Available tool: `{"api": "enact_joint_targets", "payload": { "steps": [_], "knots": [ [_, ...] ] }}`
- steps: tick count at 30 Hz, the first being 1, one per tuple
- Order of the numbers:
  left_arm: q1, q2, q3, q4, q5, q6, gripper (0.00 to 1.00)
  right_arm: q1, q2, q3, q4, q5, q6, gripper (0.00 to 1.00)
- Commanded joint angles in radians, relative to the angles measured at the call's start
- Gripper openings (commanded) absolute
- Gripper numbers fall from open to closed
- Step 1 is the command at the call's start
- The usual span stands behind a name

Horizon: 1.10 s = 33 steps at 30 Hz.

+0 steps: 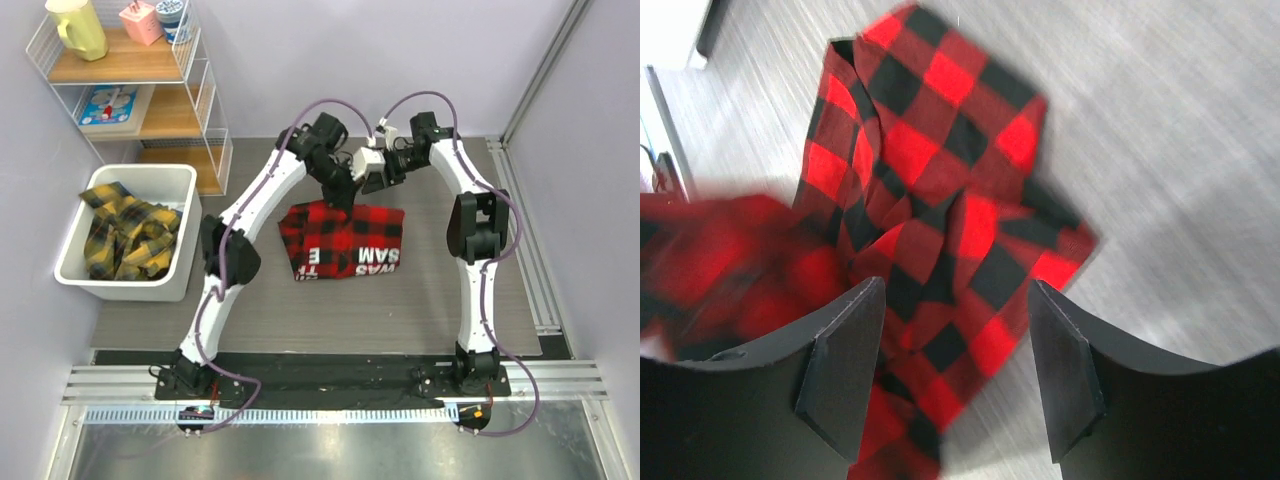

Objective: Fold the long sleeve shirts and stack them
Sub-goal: Fold the shirt

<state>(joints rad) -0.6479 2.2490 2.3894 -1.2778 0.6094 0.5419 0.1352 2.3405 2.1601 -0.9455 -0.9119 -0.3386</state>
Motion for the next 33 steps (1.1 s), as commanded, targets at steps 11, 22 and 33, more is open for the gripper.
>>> {"api": "enact_joint_targets", "payload": {
  "steps": [11, 22, 33],
  "knots": [
    [0.274, 0.026, -0.205, 0.156, -0.068, 0.021, 0.9, 0.032, 0.026, 0.001, 0.019, 0.056, 0.019, 0.66],
    [0.288, 0.027, -0.453, 0.327, -0.091, -0.249, 0.71, 0.029, -0.035, -0.34, 0.07, 0.084, 0.046, 0.61],
    [0.108, -0.005, -0.545, 0.371, 0.056, -0.344, 0.62, -0.111, -0.401, -0.649, -0.093, 0.107, -0.135, 0.62]
  ]
}}
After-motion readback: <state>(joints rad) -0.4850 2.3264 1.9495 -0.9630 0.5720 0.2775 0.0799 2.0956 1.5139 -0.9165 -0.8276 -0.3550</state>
